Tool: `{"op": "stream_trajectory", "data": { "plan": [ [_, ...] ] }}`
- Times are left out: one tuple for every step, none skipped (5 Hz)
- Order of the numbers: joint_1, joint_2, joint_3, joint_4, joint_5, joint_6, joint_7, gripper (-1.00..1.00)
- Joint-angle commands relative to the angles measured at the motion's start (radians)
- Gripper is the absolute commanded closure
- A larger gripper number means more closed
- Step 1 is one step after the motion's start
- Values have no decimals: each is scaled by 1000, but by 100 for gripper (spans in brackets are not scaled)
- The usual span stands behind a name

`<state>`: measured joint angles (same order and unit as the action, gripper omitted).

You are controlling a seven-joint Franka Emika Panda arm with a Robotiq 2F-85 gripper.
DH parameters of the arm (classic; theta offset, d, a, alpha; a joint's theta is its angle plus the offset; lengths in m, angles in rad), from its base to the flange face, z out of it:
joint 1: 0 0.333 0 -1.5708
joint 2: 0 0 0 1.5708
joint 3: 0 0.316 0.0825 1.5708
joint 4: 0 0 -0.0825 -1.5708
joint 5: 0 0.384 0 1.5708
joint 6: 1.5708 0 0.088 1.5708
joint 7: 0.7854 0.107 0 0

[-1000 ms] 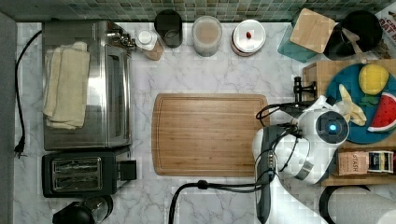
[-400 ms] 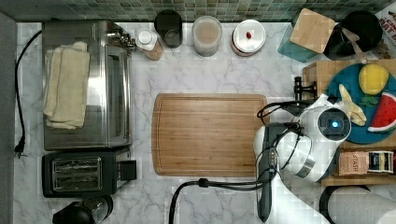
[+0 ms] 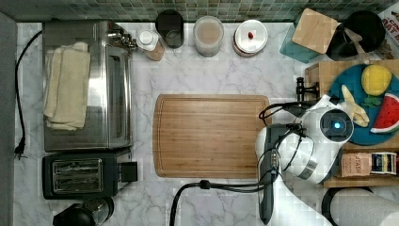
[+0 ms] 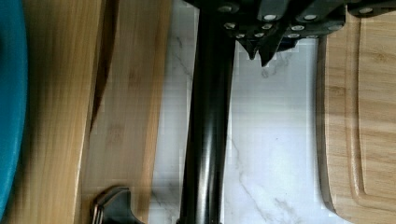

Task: Close the drawer.

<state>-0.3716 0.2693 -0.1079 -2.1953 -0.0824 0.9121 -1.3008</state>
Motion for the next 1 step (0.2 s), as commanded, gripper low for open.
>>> {"op": "stream_trajectory", "data": {
  "plan": [
    [-113,-20,-136,141,-45,69,3,100]
  ]
}}
